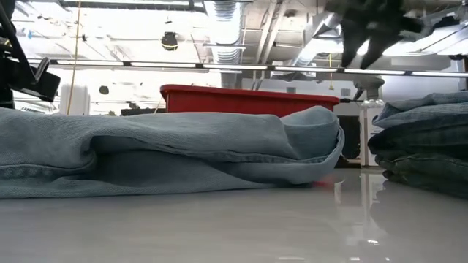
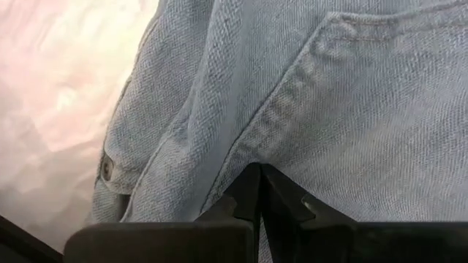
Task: Fold Laundry from Bin
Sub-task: Fold the light blue denim pants
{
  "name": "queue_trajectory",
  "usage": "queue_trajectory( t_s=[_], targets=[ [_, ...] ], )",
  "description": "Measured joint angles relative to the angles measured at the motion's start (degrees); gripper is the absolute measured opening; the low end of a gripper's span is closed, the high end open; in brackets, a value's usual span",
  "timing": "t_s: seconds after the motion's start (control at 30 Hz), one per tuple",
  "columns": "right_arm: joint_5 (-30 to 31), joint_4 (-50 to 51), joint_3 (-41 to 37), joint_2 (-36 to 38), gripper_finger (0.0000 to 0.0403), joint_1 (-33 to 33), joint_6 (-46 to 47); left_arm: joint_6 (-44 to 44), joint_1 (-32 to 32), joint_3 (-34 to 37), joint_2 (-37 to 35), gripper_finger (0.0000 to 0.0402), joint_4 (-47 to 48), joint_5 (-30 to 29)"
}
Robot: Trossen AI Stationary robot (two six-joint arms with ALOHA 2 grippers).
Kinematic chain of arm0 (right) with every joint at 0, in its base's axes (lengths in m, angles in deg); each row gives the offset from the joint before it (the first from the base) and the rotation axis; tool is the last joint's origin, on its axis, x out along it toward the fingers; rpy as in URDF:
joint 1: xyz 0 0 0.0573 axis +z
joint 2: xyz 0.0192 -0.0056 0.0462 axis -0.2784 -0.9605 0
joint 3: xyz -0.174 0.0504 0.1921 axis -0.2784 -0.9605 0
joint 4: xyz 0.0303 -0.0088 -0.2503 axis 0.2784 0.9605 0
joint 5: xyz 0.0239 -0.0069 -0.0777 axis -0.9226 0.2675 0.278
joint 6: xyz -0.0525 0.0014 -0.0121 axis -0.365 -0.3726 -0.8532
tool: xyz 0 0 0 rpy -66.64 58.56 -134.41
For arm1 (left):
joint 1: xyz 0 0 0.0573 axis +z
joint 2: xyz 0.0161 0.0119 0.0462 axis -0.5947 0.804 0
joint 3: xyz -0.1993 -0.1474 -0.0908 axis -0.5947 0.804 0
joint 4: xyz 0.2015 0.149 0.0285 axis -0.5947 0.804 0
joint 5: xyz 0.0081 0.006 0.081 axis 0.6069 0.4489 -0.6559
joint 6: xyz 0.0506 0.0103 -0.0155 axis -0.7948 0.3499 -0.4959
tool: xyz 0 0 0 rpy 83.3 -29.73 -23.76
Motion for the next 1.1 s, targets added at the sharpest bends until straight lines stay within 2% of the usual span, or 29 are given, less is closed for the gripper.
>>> queue_trajectory(
  t_s=[0.07,0.17,0.23,0.33,0.37,0.47,0.6,0.8,0.93,1.0,1.1],
  targets=[
    [0.0,-2.2,-0.1,0.9,0.0237,-7.3,-7.6,0.5,0.1,0.0,0.0,0.0002,-0.2,0.0],
    [-1.6,-11.6,-2.0,0.7,0.0192,-15.7,-19.2,3.2,0.1,0.1,0.0,0.0002,-0.4,-0.1],
    [-5.9,-18.8,-3.8,0.5,0.0143,-20.4,-26.7,4.9,0.1,0.1,0.0,0.0002,-0.4,-0.1],
    [-12.9,-26.8,-6.9,-0.6,0.0044,-26.7,-32.7,6.0,0.1,0.1,0.1,0.0002,-1.2,0.6],
    [-14.4,-29.2,-8.3,-1.1,0.0024,-28.5,-34.5,5.9,0.1,0.1,0.1,0.0002,-2.1,1.0],
    [-16.3,-34.0,-11.2,-3.0,0.0019,-33.1,-37.0,4.7,0.1,0.1,0.1,0.0002,-4.3,1.5],
    [-21.8,-38.1,-12.4,-8.2,0.0016,-37.9,-41.4,2.4,0.1,0.1,0.1,0.0002,-5.1,1.2],
    [-24.5,-46.0,-11.6,-15.8,0.0016,-40.5,-43.6,-1.9,0.3,0.1,0.1,0.0002,-4.9,2.7],
    [-29.0,-51.8,-11.2,-20.1,0.0016,-42.0,-45.2,-2.0,0.2,0.1,0.1,0.0002,-4.9,2.7],
    [-29.8,-51.3,-10.2,-22.1,0.0016,-42.5,-45.0,-2.1,0.2,0.1,0.2,0.0002,-4.9,2.6],
    [-29.7,-44.9,-8.4,-24.4,0.0016,-43.6,-42.7,-2.1,0.2,0.1,0.2,0.0002,-5.0,2.4]
  ],
)
